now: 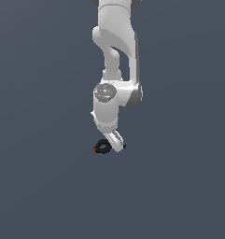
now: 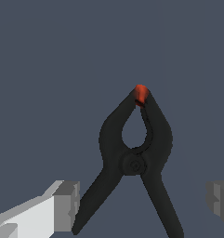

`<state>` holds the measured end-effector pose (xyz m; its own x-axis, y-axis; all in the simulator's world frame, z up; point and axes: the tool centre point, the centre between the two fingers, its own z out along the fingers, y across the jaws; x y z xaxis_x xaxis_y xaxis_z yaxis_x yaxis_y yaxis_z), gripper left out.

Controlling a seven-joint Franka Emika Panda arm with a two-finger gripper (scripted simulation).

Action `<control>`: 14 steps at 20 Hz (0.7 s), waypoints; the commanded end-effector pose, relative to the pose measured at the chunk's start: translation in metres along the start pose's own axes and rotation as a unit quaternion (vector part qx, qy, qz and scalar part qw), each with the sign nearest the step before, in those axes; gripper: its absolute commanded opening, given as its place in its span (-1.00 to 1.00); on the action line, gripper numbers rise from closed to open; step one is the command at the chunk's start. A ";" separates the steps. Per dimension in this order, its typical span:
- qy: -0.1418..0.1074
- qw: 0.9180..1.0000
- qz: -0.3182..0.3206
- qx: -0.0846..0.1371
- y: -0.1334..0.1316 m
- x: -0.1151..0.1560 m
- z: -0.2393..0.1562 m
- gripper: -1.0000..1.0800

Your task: Pick up the object and move it to a goal position.

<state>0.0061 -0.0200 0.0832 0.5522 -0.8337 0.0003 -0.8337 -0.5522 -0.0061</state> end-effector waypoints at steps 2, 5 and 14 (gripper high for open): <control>0.000 1.000 0.030 -0.001 0.001 0.000 0.007 0.92; 0.000 0.999 0.046 -0.002 0.002 0.000 0.011 0.92; 0.000 0.998 0.057 -0.003 0.003 0.000 0.015 0.92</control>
<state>0.0038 -0.0216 0.0692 0.4539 -0.8910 -0.0001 -0.8910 -0.4539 -0.0001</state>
